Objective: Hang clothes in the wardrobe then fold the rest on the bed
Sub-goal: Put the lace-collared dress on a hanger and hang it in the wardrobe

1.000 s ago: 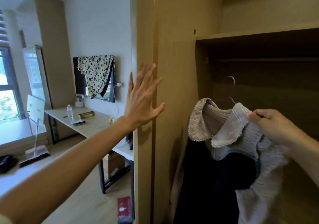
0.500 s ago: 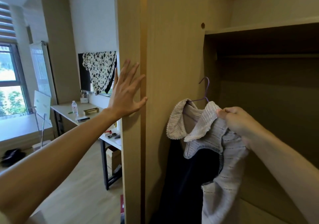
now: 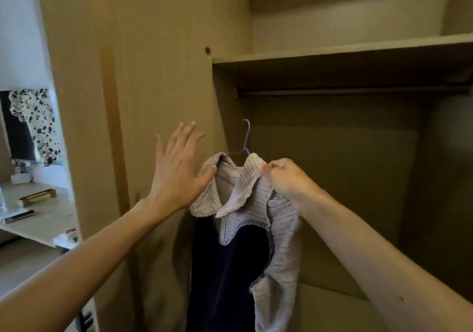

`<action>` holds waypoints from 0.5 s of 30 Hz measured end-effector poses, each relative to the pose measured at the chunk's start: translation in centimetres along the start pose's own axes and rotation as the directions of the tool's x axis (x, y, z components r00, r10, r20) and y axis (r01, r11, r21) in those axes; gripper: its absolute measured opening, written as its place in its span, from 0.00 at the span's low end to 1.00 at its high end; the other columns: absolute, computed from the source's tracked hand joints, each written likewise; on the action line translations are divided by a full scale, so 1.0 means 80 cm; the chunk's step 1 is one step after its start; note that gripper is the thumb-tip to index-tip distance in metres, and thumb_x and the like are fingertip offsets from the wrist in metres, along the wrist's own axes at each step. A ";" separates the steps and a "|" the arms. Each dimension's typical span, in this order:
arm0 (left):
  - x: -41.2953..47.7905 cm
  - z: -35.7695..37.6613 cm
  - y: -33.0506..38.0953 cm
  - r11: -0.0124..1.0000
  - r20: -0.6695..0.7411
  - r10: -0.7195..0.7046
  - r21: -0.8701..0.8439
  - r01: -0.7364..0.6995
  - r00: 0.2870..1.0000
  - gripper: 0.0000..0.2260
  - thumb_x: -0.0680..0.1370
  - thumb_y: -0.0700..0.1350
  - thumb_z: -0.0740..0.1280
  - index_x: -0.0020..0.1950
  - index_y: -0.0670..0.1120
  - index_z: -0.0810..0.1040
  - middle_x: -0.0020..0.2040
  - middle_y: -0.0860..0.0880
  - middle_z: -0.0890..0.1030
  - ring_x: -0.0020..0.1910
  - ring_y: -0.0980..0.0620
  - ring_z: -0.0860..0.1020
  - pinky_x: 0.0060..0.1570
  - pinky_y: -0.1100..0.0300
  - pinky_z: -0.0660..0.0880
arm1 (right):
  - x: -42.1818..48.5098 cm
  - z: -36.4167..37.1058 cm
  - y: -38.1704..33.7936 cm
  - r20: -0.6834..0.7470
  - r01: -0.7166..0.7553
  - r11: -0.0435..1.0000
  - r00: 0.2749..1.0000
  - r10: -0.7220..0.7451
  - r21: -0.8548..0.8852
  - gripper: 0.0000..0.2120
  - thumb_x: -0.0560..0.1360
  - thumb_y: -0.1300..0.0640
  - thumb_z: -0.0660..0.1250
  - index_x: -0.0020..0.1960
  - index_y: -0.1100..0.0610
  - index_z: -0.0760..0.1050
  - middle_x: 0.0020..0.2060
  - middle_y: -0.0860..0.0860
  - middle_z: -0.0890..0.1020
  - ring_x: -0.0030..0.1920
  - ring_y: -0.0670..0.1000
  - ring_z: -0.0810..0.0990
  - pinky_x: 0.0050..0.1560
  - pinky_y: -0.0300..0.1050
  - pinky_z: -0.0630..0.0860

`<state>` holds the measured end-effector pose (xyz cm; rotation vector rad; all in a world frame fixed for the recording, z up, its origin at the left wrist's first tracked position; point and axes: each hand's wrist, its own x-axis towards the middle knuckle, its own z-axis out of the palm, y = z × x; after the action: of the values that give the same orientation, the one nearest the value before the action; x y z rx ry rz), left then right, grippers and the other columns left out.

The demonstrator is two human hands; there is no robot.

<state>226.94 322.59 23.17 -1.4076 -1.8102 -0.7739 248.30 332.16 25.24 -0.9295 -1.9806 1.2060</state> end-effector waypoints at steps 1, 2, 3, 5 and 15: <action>0.005 0.012 0.016 0.995 0.061 -0.032 -0.097 0.038 0.998 0.32 0.75 0.61 0.63 0.76 0.49 0.65 0.81 0.48 0.60 0.81 0.48 0.54 0.78 0.37 0.47 | -0.003 -0.014 0.003 -0.027 -0.018 1.000 0.999 0.018 -0.010 0.15 0.84 0.48 0.59 0.51 0.60 0.75 0.44 0.58 0.77 0.48 0.57 0.79 0.47 0.45 0.73; 0.013 0.025 0.037 0.978 0.123 -0.050 -0.194 0.073 0.991 0.32 0.75 0.62 0.63 0.75 0.49 0.66 0.79 0.48 0.63 0.79 0.47 0.59 0.78 0.39 0.53 | -0.009 -0.034 0.005 -0.062 -0.043 0.999 0.997 0.042 -0.022 0.17 0.84 0.49 0.59 0.55 0.62 0.77 0.57 0.62 0.82 0.55 0.59 0.81 0.57 0.46 0.73; 0.018 0.035 0.052 0.951 0.190 -0.068 -0.285 0.122 0.979 0.31 0.75 0.62 0.63 0.74 0.48 0.68 0.77 0.47 0.67 0.76 0.47 0.64 0.76 0.43 0.59 | -0.013 -0.048 0.008 -0.083 -0.059 0.998 0.995 0.056 -0.033 0.18 0.84 0.49 0.59 0.57 0.63 0.77 0.55 0.61 0.82 0.58 0.60 0.81 0.55 0.48 0.75; 0.028 0.054 0.083 0.862 0.357 -0.084 -0.442 0.247 0.930 0.26 0.78 0.58 0.68 0.72 0.47 0.70 0.71 0.48 0.74 0.69 0.49 0.72 0.66 0.54 0.67 | -0.013 -0.079 0.016 -0.119 -0.039 0.998 0.992 0.033 -0.047 0.16 0.84 0.49 0.59 0.48 0.60 0.74 0.43 0.46 0.66 0.44 0.57 0.78 0.46 0.47 0.71; 0.121 0.147 0.194 0.486 0.604 -0.017 -0.692 0.534 0.797 0.15 0.83 0.56 0.61 0.65 0.51 0.77 0.62 0.52 0.80 0.61 0.55 0.76 0.57 0.57 0.69 | 0.039 -0.216 0.021 -0.372 -0.115 0.985 0.926 0.060 -0.128 0.21 0.83 0.51 0.61 0.66 0.66 0.73 0.65 0.62 0.78 0.66 0.63 0.76 0.64 0.54 0.72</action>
<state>238.52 340.90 24.88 -2.1066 -2.2504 -1.7949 260.77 343.33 30.76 -1.2326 -1.7552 0.8611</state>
